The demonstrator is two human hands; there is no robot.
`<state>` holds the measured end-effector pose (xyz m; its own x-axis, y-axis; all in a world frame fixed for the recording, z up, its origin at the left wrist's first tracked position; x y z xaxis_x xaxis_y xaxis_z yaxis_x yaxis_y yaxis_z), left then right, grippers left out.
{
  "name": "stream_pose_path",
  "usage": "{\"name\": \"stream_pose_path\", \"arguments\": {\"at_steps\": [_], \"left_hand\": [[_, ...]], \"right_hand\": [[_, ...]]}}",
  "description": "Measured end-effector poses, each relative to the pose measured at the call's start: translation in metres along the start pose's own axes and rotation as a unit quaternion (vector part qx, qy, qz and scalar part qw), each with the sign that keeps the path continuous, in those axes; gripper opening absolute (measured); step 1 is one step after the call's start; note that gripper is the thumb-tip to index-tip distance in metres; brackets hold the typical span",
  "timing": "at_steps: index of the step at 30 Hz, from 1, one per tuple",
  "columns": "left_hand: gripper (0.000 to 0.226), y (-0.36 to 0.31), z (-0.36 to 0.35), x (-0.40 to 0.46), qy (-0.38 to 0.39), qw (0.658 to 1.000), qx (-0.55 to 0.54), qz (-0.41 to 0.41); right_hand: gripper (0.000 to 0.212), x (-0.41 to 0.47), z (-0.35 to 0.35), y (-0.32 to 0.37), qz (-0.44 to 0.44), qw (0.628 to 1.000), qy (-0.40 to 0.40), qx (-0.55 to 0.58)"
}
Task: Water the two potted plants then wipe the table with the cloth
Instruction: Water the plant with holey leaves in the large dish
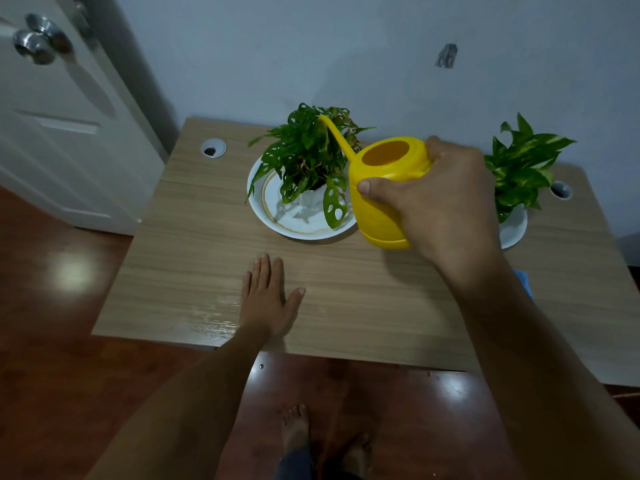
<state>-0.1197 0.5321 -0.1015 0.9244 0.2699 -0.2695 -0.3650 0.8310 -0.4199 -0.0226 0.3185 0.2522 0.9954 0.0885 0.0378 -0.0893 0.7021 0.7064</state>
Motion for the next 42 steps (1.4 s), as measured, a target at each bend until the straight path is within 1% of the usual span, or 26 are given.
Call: {"name": "stream_pose_path", "arguments": {"at_steps": [13, 21, 31, 38, 42], "left_hand": [[0.090, 0.000, 0.000, 0.000, 0.003, 1.000, 0.001, -0.005], [0.091, 0.000, 0.001, 0.000, 0.001, 1.000, 0.000, -0.002], [0.090, 0.001, 0.002, -0.001, -0.008, 1.000, -0.003, -0.006], [0.089, 0.000, 0.003, -0.001, -0.006, 1.000, -0.011, -0.003], [0.089, 0.000, 0.002, -0.002, -0.008, 1.000, -0.008, -0.005]], "right_hand": [[0.054, -0.001, 0.001, 0.008, 0.001, 0.999, 0.021, 0.027], [0.051, -0.006, 0.015, 0.003, 0.001, 0.999, 0.038, 0.008], [0.055, -0.003, 0.031, 0.001, 0.008, 0.999, -0.001, -0.034], [0.057, -0.002, 0.029, 0.005, 0.017, 0.999, -0.025, -0.012], [0.054, -0.004, 0.025, 0.010, 0.027, 0.999, -0.018, 0.000]]}}
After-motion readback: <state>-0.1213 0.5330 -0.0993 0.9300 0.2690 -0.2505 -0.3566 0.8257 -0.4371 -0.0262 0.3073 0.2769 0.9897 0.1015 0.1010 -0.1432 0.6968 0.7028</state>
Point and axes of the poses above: each hand's wrist, its own x-axis towards the middle knuckle, its own z-axis out of the back of the hand, y = z × x, the point moved 7 cm from there along x, towards the middle knuckle, and after that the axes turned 5 degrees about y, right-handed, at the moved point
